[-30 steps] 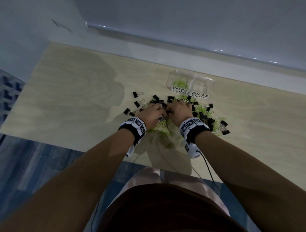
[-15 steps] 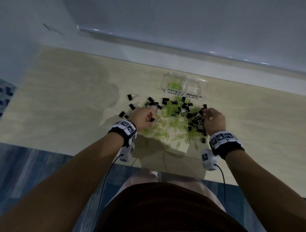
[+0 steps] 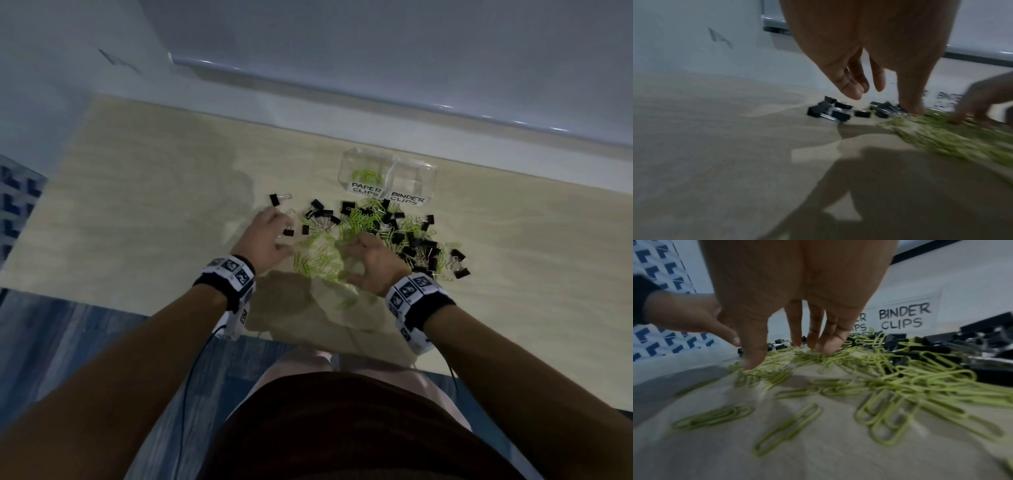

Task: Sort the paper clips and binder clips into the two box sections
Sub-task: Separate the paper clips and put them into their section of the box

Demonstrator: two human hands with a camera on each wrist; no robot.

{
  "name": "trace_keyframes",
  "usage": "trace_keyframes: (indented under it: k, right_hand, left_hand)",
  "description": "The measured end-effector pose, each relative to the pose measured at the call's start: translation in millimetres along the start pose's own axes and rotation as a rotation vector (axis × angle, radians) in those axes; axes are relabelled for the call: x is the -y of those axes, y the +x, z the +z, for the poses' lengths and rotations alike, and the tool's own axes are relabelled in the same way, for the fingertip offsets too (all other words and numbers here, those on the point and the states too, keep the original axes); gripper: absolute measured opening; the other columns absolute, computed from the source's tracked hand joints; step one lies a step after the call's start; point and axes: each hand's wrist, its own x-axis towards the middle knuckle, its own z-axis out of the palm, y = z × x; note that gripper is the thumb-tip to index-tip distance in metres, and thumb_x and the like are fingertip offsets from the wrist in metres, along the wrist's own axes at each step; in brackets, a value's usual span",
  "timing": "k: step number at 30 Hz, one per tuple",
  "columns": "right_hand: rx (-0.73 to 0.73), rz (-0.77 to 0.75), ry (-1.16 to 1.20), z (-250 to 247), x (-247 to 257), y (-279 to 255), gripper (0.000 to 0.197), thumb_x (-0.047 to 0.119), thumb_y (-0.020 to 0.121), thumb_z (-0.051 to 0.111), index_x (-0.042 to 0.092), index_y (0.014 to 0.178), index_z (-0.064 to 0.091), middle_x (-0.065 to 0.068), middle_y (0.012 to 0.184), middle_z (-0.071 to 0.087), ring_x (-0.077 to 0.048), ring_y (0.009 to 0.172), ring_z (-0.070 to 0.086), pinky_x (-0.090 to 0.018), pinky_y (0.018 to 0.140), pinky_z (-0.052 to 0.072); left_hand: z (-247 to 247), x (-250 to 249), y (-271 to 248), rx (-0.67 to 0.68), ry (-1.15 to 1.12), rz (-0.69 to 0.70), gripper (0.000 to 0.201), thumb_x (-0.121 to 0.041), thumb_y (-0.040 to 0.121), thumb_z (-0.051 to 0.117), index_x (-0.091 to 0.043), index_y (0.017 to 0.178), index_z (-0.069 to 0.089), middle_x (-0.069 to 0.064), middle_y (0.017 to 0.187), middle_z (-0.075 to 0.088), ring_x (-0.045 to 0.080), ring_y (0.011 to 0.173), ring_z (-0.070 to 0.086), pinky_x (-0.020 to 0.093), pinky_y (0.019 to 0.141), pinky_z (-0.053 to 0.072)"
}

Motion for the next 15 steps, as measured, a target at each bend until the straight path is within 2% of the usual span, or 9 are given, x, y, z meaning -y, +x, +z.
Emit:
trace_keyframes:
  k: [2,3,4,6,7,9,10,12,15]
  right_hand:
    - [0.047,0.030,-0.087,6,4,6,0.086,0.049,0.069,0.073,0.027,0.141,0.032,0.001,0.133,0.032,-0.021,0.122,0.032,-0.044,0.096,0.045]
    - [0.051,0.036,-0.116,7,7,8,0.091,0.051,0.067,0.075,0.027,0.142,0.029,0.001,0.133,0.030,-0.022,0.121,0.031,-0.043,0.094,0.046]
    - [0.050,0.035,-0.139,10,8,10,0.092,0.051,0.066,0.075,0.026,0.142,0.029,0.000,0.132,0.030,-0.022,0.120,0.030,-0.042,0.093,0.046]
    - [0.040,0.012,-0.151,16,10,11,0.084,0.045,0.070,0.075,0.023,0.139,0.034,-0.001,0.132,0.032,-0.023,0.119,0.032,-0.041,0.096,0.044]
    - [0.029,-0.005,-0.132,17,10,12,0.075,0.040,0.073,0.074,0.021,0.137,0.038,-0.002,0.131,0.034,-0.024,0.120,0.033,-0.041,0.097,0.044]
    - [-0.003,-0.029,-0.087,18,10,13,0.055,0.027,0.081,0.068,0.017,0.130,0.047,-0.007,0.128,0.041,-0.028,0.120,0.039,-0.042,0.098,0.044]
    - [-0.030,-0.042,-0.073,19,9,13,0.044,0.022,0.085,0.063,0.015,0.127,0.050,-0.009,0.126,0.045,-0.030,0.119,0.043,-0.041,0.096,0.044]
    - [-0.090,-0.062,-0.062,19,8,13,0.030,0.014,0.089,0.056,0.013,0.119,0.057,-0.011,0.120,0.051,-0.033,0.111,0.051,-0.040,0.087,0.048]
    - [-0.174,-0.047,-0.054,16,4,12,0.027,0.006,0.087,0.054,0.013,0.112,0.062,-0.012,0.117,0.056,-0.034,0.102,0.058,-0.041,0.079,0.052]
  left_hand:
    - [13,-8,-9,0.143,0.092,0.065,0.061,-0.039,0.074,0.073,-0.013,0.125,0.051,0.006,0.124,0.042,0.019,0.110,0.046,0.031,0.097,0.042]
    - [23,-10,-10,0.187,0.132,0.085,0.062,-0.044,0.076,0.069,-0.012,0.126,0.050,0.008,0.121,0.043,0.020,0.107,0.047,0.031,0.093,0.041]
    - [32,-11,-11,0.198,0.150,0.072,0.054,-0.046,0.081,0.061,-0.013,0.122,0.051,0.009,0.117,0.045,0.023,0.102,0.049,0.030,0.087,0.040]
    - [42,-17,-10,0.193,0.206,0.025,0.033,-0.043,0.090,0.052,-0.016,0.108,0.053,0.009,0.109,0.048,0.023,0.093,0.051,0.032,0.079,0.039]
    - [46,-17,-8,0.196,0.186,0.002,0.034,-0.041,0.087,0.058,-0.016,0.109,0.053,0.009,0.111,0.048,0.022,0.095,0.050,0.033,0.081,0.040]
    - [50,-21,-5,0.219,0.181,0.074,0.051,-0.034,0.078,0.070,-0.013,0.121,0.053,0.009,0.118,0.046,0.023,0.105,0.047,0.035,0.090,0.043]
    - [50,-25,-4,0.216,0.155,0.082,0.051,-0.030,0.078,0.071,-0.011,0.122,0.055,0.010,0.119,0.047,0.025,0.107,0.048,0.035,0.091,0.043]
    - [49,-36,1,0.212,0.112,0.059,0.036,-0.022,0.081,0.067,-0.011,0.115,0.060,0.010,0.116,0.051,0.025,0.103,0.052,0.033,0.087,0.044]
    - [48,-51,10,0.164,0.101,0.085,0.022,-0.015,0.085,0.061,-0.010,0.106,0.063,0.007,0.111,0.055,0.023,0.097,0.055,0.030,0.082,0.043]
